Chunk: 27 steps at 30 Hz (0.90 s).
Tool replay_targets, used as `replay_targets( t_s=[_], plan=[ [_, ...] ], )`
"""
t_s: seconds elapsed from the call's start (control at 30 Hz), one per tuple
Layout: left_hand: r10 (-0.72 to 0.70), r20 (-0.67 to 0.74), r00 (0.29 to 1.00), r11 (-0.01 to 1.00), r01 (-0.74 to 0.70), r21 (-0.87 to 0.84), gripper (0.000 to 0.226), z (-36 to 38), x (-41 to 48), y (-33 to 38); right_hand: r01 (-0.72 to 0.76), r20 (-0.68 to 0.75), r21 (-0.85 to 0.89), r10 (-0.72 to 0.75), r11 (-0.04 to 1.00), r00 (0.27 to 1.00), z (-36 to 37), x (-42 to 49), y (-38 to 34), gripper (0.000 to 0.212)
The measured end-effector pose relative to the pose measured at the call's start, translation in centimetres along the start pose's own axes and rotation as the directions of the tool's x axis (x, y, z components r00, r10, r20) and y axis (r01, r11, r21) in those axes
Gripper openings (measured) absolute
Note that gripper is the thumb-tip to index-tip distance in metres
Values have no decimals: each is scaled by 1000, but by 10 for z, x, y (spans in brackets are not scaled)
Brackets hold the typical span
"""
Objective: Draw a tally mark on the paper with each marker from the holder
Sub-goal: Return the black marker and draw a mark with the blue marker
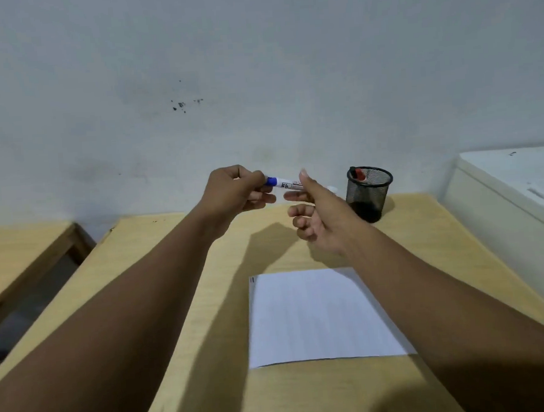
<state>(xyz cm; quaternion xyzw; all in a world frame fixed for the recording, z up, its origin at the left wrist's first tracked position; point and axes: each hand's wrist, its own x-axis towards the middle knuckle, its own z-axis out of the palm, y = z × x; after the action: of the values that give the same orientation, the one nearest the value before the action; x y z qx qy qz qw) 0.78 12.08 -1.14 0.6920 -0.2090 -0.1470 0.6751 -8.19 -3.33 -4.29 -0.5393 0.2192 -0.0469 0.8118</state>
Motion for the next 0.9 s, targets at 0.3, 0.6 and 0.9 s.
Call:
replay_targets(
  t_s=[0.3, 0.6, 0.9],
  plan=[
    [-140, 48, 989, 981, 145, -132, 18, -47, -52, -51, 31, -76, 123, -21, 992, 997, 33, -9, 52, 10],
    [-210, 125, 970, 960, 229, -163, 13, -52, -63, -73, 72, 103, -35, -68, 997, 992, 16, -13, 47, 15],
    [-165, 108, 980, 857, 88, 507, 2, -77, -63, -87, 121, 158, -237, -84, 964, 984, -9, -18, 47, 15]
  ],
)
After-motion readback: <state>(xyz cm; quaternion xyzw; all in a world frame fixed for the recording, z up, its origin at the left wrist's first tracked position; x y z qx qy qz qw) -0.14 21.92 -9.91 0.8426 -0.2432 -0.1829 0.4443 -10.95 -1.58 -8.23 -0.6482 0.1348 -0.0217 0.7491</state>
